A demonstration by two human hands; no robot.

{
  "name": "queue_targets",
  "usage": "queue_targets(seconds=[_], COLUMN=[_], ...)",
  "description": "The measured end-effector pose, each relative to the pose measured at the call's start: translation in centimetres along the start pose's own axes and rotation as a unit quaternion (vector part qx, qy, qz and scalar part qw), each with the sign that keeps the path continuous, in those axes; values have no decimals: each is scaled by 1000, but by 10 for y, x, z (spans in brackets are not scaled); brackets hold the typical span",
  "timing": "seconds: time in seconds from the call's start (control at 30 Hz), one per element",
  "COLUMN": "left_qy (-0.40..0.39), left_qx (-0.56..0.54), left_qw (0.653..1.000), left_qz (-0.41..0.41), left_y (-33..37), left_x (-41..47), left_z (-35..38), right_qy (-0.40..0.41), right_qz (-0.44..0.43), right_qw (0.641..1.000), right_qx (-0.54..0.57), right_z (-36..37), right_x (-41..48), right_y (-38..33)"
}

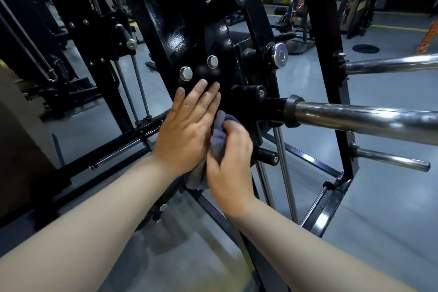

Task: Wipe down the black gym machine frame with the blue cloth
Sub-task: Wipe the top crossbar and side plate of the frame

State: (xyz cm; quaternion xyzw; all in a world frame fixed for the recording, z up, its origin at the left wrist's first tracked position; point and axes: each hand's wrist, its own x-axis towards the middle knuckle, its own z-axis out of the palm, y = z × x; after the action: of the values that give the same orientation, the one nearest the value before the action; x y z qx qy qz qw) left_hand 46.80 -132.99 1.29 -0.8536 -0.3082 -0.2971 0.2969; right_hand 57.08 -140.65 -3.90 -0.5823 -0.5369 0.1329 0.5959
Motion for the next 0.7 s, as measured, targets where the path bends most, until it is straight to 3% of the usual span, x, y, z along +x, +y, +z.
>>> queue_targets(seconds=[0.17, 0.27, 0.37, 0.47, 0.53, 0.7], left_qy=[9, 14, 12, 20, 19, 18], left_qx=[-6, -18, -13, -14, -12, -16], left_qw=[1000, 1000, 1000, 1000, 1000, 1000], left_qz=[10, -1, 1, 2, 2, -4], left_y=[0, 1, 1, 1, 1, 3], left_x=[-5, -4, -7, -6, -5, -8], left_z=[5, 6, 6, 5, 5, 7], right_qy=[-115, -109, -47, 13, 22, -43], right_qz=[-190, -156, -62, 34, 16, -111], right_qw=[964, 971, 996, 999, 999, 988], right_qx=[-147, -146, -53, 39, 26, -103], right_z=[-35, -39, -26, -17, -11, -17], right_x=[-29, -28, -18, 1, 5, -27], right_y=[72, 76, 47, 21, 19, 60])
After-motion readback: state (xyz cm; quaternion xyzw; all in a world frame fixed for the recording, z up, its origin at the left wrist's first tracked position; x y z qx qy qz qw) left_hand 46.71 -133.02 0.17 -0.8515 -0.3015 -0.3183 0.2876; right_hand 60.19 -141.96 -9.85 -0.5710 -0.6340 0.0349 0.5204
